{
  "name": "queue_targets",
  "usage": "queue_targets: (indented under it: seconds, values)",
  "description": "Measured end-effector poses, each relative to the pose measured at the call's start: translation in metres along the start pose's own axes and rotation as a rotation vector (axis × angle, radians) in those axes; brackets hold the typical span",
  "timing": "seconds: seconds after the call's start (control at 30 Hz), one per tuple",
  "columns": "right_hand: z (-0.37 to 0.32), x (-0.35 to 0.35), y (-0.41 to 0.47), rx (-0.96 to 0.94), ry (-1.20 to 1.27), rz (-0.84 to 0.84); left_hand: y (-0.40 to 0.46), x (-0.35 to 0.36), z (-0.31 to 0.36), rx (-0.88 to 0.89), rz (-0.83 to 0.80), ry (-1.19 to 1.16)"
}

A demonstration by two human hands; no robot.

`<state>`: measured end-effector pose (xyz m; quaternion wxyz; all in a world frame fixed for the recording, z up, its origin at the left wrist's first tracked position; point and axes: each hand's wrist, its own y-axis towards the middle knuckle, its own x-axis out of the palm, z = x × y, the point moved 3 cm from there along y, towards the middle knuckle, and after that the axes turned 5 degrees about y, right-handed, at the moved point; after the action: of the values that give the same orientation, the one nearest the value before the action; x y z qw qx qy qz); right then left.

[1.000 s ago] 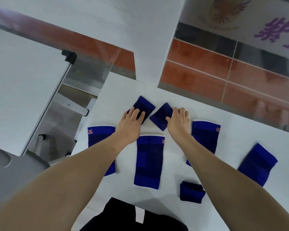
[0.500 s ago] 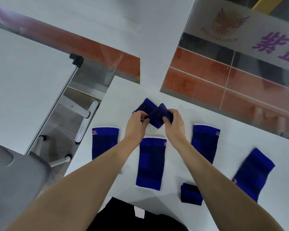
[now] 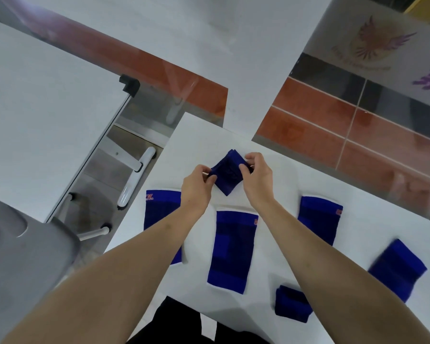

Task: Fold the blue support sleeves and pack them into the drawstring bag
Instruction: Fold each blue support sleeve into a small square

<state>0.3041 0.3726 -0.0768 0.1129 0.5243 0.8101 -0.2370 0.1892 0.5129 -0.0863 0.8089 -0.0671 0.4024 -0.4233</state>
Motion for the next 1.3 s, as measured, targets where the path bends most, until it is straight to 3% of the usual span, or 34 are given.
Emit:
queue_targets:
  seconds: [0.6, 0.8, 0.9, 1.03, 1.17, 1.3]
  values:
    - [0.032, 0.013, 0.023, -0.031, -0.369, -0.037, 0.024, 0.016, -0.006, 0.101, 0.058, 0.281]
    - [0.024, 0.003, 0.018, -0.007, -0.209, -0.089, 0.026, 0.011, 0.004, 0.138, 0.019, 0.303]
    - [0.010, -0.009, 0.006, -0.133, -0.107, -0.086, 0.026, 0.007, 0.020, 0.227, -0.026, 0.213]
    - [-0.008, -0.027, -0.005, -0.372, -0.193, -0.016, 0.020, -0.002, 0.049, 0.396, 0.017, 0.065]
    - [0.001, -0.042, -0.012, -0.603, -0.395, 0.059, 0.007, -0.005, 0.057, 0.676, 0.117, 0.166]
    - [0.031, -0.044, -0.032, -0.679, -0.498, -0.028, -0.001, 0.009, 0.030, 0.784, 0.010, 0.339]
